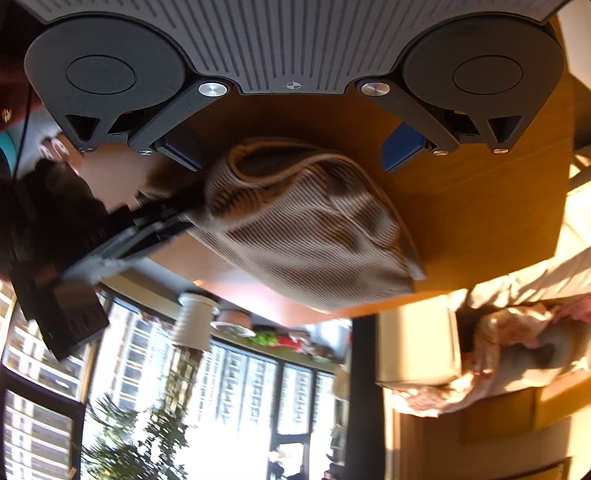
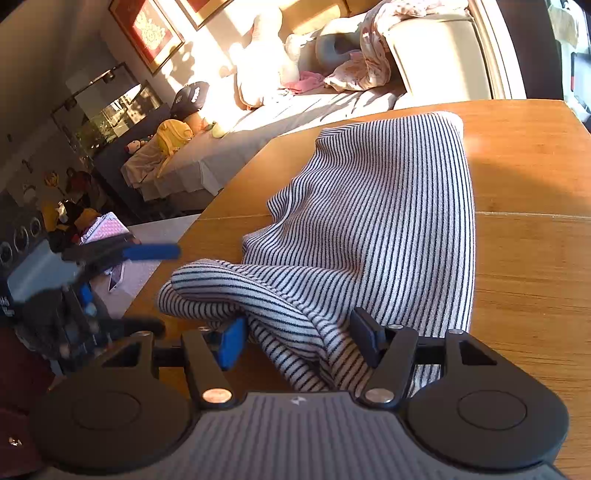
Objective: Fold clothes
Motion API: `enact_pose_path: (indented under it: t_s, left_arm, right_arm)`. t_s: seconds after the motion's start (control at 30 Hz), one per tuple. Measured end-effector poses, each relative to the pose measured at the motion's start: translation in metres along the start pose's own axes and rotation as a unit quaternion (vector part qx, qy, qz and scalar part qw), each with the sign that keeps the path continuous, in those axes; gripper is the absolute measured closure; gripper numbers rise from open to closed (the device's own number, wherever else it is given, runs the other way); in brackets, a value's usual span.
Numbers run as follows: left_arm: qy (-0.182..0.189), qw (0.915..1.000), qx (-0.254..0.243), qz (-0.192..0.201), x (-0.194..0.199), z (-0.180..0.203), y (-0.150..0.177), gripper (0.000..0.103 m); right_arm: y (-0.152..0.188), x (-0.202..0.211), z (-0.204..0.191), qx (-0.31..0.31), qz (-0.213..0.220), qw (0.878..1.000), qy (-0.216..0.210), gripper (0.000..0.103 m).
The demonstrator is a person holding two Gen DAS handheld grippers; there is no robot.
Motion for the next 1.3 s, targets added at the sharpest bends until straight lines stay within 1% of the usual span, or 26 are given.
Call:
enact_pose_path:
  t_s: [0.07, 0.1, 0.13, 0.2, 0.23, 0.27, 0.3, 0.33, 0.37, 0.43, 0.47, 0.5, 0.53, 0.57, 0.6, 0.63, 0.73, 0.83, 0.9, 1.0, 1.03, 1.1, 1.13, 1.2, 1.27, 1.3]
  left_arm:
    - [-0.006, 0.9997, -0.011, -0.019, -0.017, 0.006, 0.005, 0.000]
    - [-0.013, 0.9995, -0.011, -0.026, -0.025, 0.007, 0.007, 0.000]
    - [-0.021, 0.9993, -0.006, -0.031, -0.032, 0.007, 0.008, 0.000]
    - [-0.030, 0.9988, 0.010, -0.037, -0.043, 0.005, 0.007, 0.000]
    - [-0.023, 0.9988, 0.024, -0.034, -0.045, 0.002, 0.005, 0.000]
    - [-0.016, 0.9988, 0.037, -0.029, -0.044, 0.000, 0.003, 0.000]
    - [-0.009, 0.9986, 0.047, -0.023, -0.043, -0.002, 0.000, 0.000]
    - [-0.002, 0.9982, 0.058, -0.018, -0.042, -0.004, -0.002, 0.000]
    - [0.004, 0.9977, 0.067, -0.011, -0.040, -0.005, -0.005, 0.000]
    - [0.010, 0.9968, 0.079, -0.002, -0.038, -0.005, -0.010, 0.000]
    - [0.012, 0.9966, 0.081, 0.002, -0.037, -0.004, -0.012, 0.000]
    - [0.014, 0.9964, 0.083, 0.005, -0.037, -0.004, -0.013, 0.000]
    - [0.015, 0.9963, 0.084, 0.006, -0.036, -0.004, -0.014, 0.000]
    - [0.017, 0.9963, 0.084, 0.006, -0.034, -0.004, -0.014, 0.000]
    - [0.018, 0.9963, 0.083, 0.006, -0.032, -0.003, -0.015, 0.000]
    - [0.020, 0.9963, 0.083, 0.010, -0.028, -0.004, -0.015, 0.000]
    - [0.030, 0.9947, 0.088, 0.044, -0.005, -0.013, -0.019, 0.000]
    - [0.011, 0.9915, 0.103, 0.079, 0.009, -0.026, -0.030, 0.000]
    - [-0.004, 0.9922, 0.094, 0.082, 0.003, -0.028, -0.040, 0.000]
    - [-0.011, 0.9966, 0.051, 0.063, -0.029, -0.021, -0.053, 0.001]
    - [-0.009, 0.9979, 0.037, 0.053, -0.042, -0.018, -0.055, 0.003]
    - [0.007, 0.9996, 0.008, 0.026, -0.066, -0.009, -0.054, 0.010]
    - [0.014, 0.9998, -0.006, 0.015, -0.074, -0.005, -0.051, 0.014]
    - [0.023, 0.9994, -0.027, 0.000, -0.087, 0.000, -0.046, 0.014]
    - [0.042, 0.9986, -0.031, -0.011, -0.094, -0.001, -0.042, 0.012]
    - [0.054, 0.9980, -0.029, -0.015, -0.096, -0.003, -0.041, 0.012]
  right_arm:
    - [0.001, -0.002, -0.007, 0.031, 0.002, 0.999, 0.011, 0.042]
    - [0.004, -0.004, -0.016, 0.073, 0.004, 0.997, 0.030, 0.042]
    - [0.009, -0.005, -0.026, 0.115, 0.006, 0.992, 0.051, 0.040]
    - [0.020, -0.006, -0.045, 0.193, 0.014, 0.976, 0.096, 0.035]
    - [0.026, -0.007, -0.052, 0.231, 0.024, 0.965, 0.119, 0.032]
    - [0.034, -0.009, -0.059, 0.275, 0.036, 0.950, 0.141, 0.029]
    - [0.041, -0.010, -0.065, 0.318, 0.048, 0.933, 0.162, 0.022]
    - [0.049, -0.012, -0.072, 0.361, 0.060, 0.912, 0.183, 0.018]
    - [0.056, -0.015, -0.078, 0.398, 0.067, 0.892, 0.202, 0.018]
    - [0.067, -0.026, -0.080, 0.431, 0.065, 0.870, 0.228, 0.021]
    - [0.070, -0.030, -0.080, 0.442, 0.064, 0.863, 0.239, 0.027]
    - [0.069, -0.032, -0.079, 0.444, 0.059, 0.860, 0.244, 0.055]
    - [0.067, -0.033, -0.077, 0.442, 0.055, 0.861, 0.246, 0.065]
    - [0.062, -0.030, -0.075, 0.428, 0.053, 0.871, 0.236, 0.066]
    - [0.057, -0.026, -0.073, 0.416, 0.052, 0.879, 0.228, 0.070]
    - [0.054, -0.021, -0.072, 0.413, 0.050, 0.881, 0.227, 0.073]
    - [0.045, -0.004, -0.070, 0.404, 0.042, 0.886, 0.224, 0.076]
    - [0.040, 0.018, -0.075, 0.402, 0.022, 0.890, 0.213, 0.076]
    - [0.043, 0.032, -0.080, 0.419, 0.002, 0.884, 0.208, 0.077]
    - [0.046, 0.053, -0.089, 0.448, -0.018, 0.869, 0.210, 0.077]
    - [0.047, 0.060, -0.092, 0.456, -0.022, 0.864, 0.212, 0.077]
    - [0.049, 0.074, -0.099, 0.473, -0.029, 0.854, 0.215, 0.077]
    - [0.049, 0.082, -0.105, 0.476, -0.024, 0.852, 0.217, 0.078]
    - [0.044, 0.098, -0.116, 0.489, -0.011, 0.844, 0.220, 0.079]
    - [0.033, 0.106, -0.123, 0.508, -0.006, 0.832, 0.221, 0.079]
    - [0.023, 0.103, -0.120, 0.510, -0.010, 0.833, 0.214, 0.079]
Point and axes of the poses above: each gripper's, at about its wrist camera, not at the fingertips, and x roughly against the way its jaws point, z to its right, y to its underside, the point moved 2 cm from there along -x, roughly the way its jaws point, and after that the axes turned 2 degrees about -z, right-handed, at the moved point
